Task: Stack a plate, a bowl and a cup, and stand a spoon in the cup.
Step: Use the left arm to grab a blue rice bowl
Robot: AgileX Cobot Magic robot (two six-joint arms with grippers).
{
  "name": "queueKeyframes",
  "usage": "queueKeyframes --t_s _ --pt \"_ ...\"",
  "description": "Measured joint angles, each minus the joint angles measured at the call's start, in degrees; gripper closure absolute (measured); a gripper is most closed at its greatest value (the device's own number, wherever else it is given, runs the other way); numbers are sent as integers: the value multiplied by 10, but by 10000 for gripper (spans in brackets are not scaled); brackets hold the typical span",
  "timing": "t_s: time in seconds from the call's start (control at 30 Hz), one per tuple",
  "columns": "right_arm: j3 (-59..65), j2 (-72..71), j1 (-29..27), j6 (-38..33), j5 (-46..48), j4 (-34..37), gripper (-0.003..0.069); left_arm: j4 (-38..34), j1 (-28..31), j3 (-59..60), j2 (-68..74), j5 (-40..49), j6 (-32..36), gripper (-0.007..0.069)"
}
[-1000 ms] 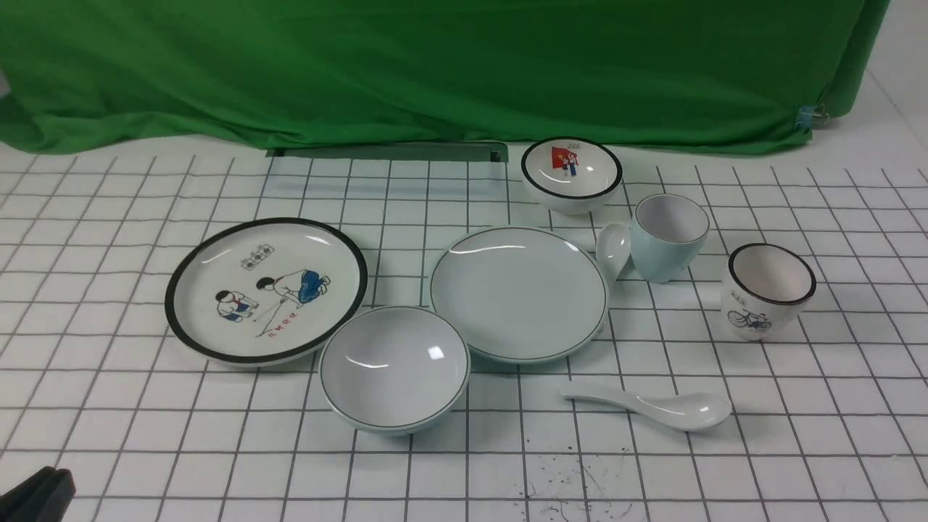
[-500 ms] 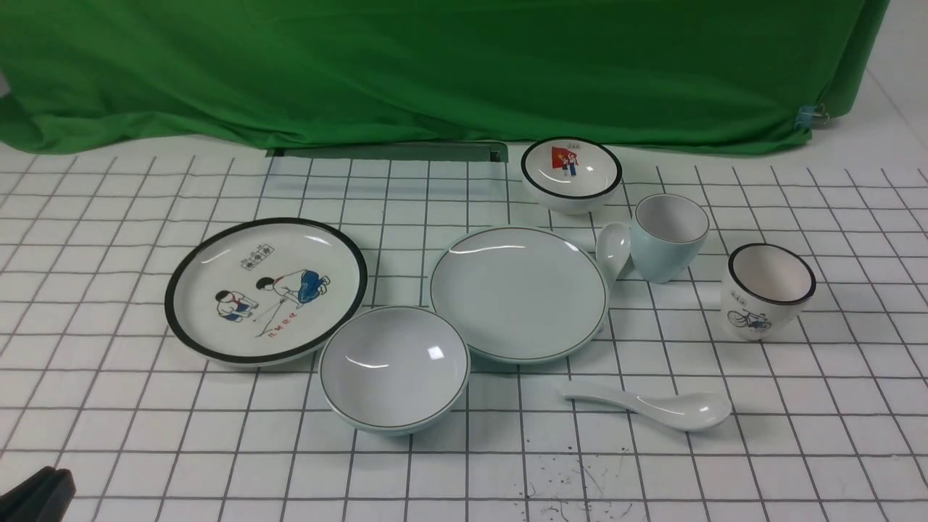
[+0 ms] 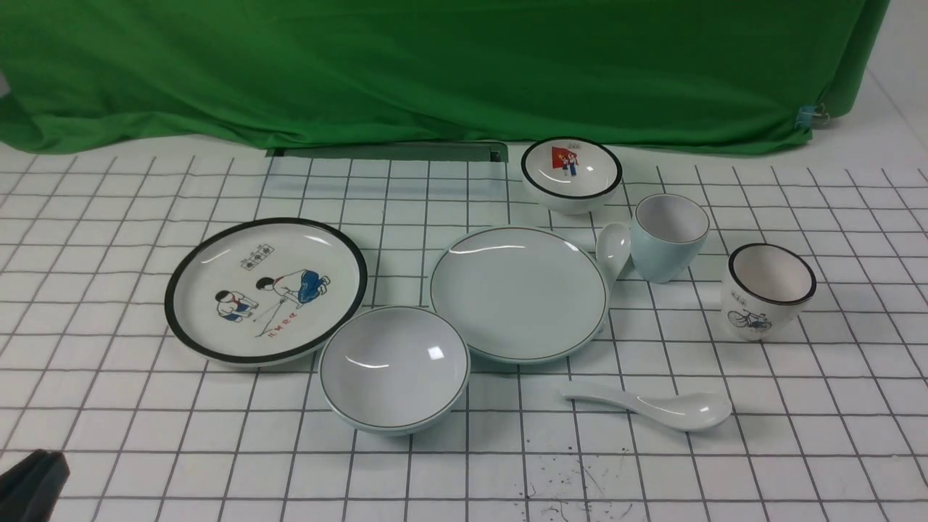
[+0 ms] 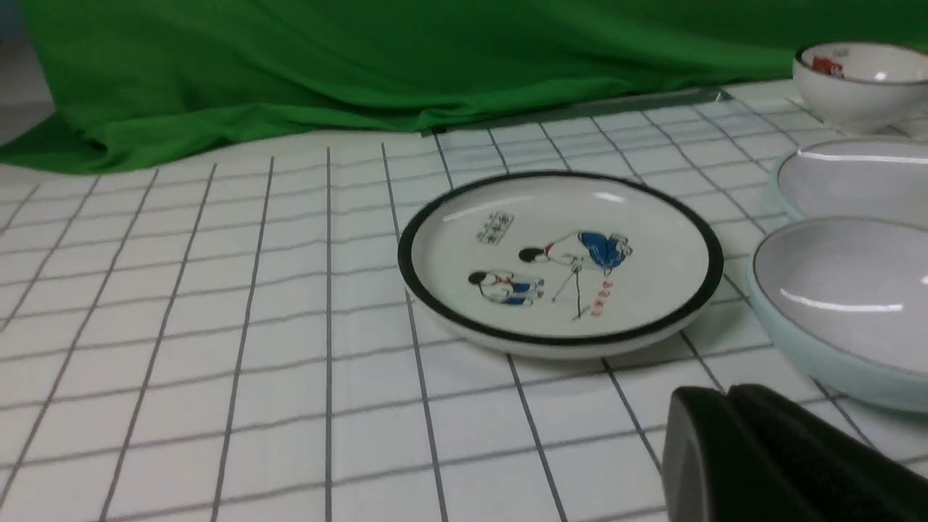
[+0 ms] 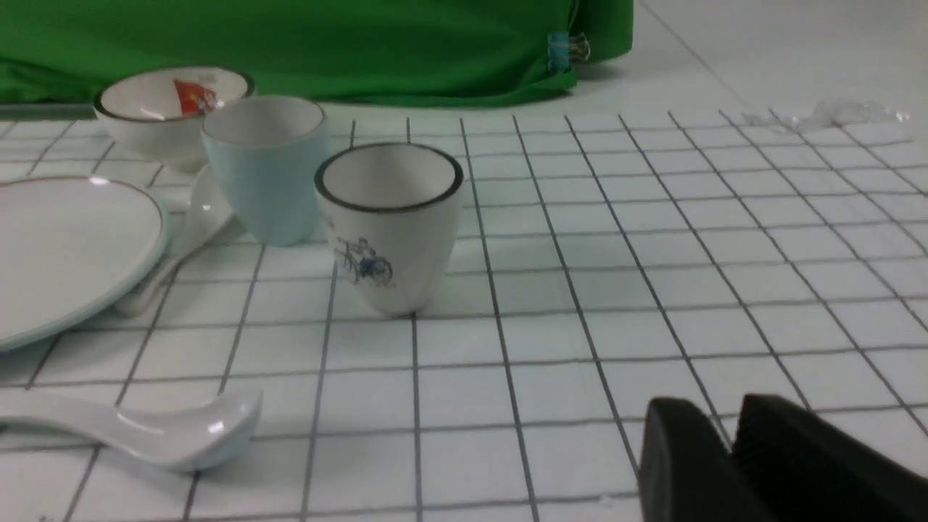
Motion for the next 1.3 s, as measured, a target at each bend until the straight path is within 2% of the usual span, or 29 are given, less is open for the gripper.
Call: queueKeyframes --t_s 0.23,0.3,0.33,0.4,0.53,0.6,0.67,0.7,0.77,0.87,0.9,0.97,1.07,1.1,1.23,1.3 --pt "0 0 0 2 -260 0 482 19 0 0 0 -249 0 653" --pt "0 0 0 34 -339 -2 477 22 0 0 0 -305 0 653" --pt "0 0 0 39 -339 -2 477 22 0 0 0 -316 0 653" --pt "0 0 0 76 -400 -2 473 23 0 0 0 -362 -1 653" --pt "0 0 0 138 -435 -2 470 23 0 0 0 -443 -68 653" --pt "-1 0 0 159 -431 -2 501 23 0 0 0 -470 -109 653" --pt "-12 5 0 153 -416 -3 535 23 0 -11 2 -461 -122 653" --pt "-39 20 0 129 -392 -3 599 23 0 -47 20 -432 -134 653" --pt "-81 47 0 95 -369 -3 632 23 0 -109 57 -385 -136 653" --pt "-160 118 -2 37 -322 -3 644 23 0 -222 149 -301 -136 653" --pt "-160 119 -2 37 -318 -3 644 23 0 -228 156 -297 -136 653" --pt "-215 187 -3 -9 -260 -3 645 23 0 -298 251 -259 -136 653" --pt "-244 246 -4 -52 -203 -3 645 23 0 -331 334 -246 -147 653" --pt "-254 297 -4 -75 -166 -3 645 23 0 -348 393 -225 -170 653" --pt "-255 380 7 -54 -60 -2 645 23 -2 -384 520 -98 -213 653" --pt "-255 421 30 -34 18 -2 645 16 -15 -407 595 17 -204 653"
